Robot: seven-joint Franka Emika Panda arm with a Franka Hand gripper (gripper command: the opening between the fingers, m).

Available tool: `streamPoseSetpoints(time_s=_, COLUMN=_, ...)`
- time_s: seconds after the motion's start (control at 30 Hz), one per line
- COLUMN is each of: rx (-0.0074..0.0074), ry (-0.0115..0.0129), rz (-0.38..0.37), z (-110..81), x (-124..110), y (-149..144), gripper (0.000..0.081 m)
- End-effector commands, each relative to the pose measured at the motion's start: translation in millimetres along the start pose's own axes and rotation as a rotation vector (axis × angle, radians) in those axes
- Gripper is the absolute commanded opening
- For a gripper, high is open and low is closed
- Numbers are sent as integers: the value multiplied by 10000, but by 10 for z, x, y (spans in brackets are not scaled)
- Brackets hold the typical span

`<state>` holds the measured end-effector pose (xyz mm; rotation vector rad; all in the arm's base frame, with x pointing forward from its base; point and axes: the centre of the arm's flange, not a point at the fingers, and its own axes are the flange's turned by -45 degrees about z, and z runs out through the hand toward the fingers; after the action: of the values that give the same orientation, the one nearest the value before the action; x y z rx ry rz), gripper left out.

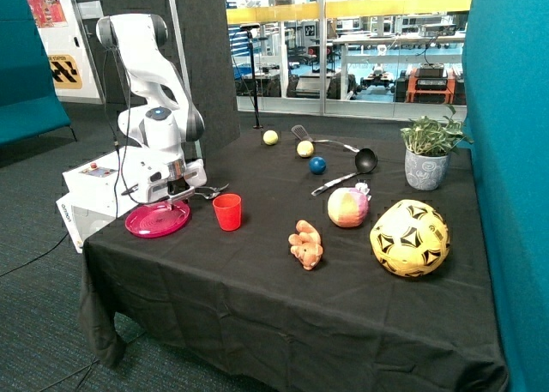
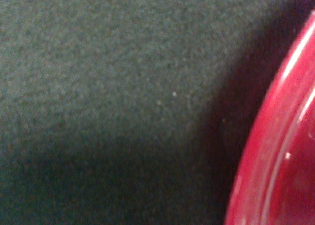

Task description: Set the table

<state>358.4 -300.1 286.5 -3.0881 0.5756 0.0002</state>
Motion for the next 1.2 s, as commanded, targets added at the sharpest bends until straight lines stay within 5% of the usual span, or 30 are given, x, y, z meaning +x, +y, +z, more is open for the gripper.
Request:
streamPoseSetpoints(time_s=0.0, rx=-2, ry=2, rz=-203, z=19, x=27, y=-35, gripper=382)
streamPoseSetpoints(time_s=0.47, rx=-2, ry=2, rz=-692, z=-38, x=71, y=-312, gripper=383)
streamPoseSetpoints(time_s=1.17, rx=-2, ry=2, rz=-716, z=142, x=25, y=-385, gripper=381)
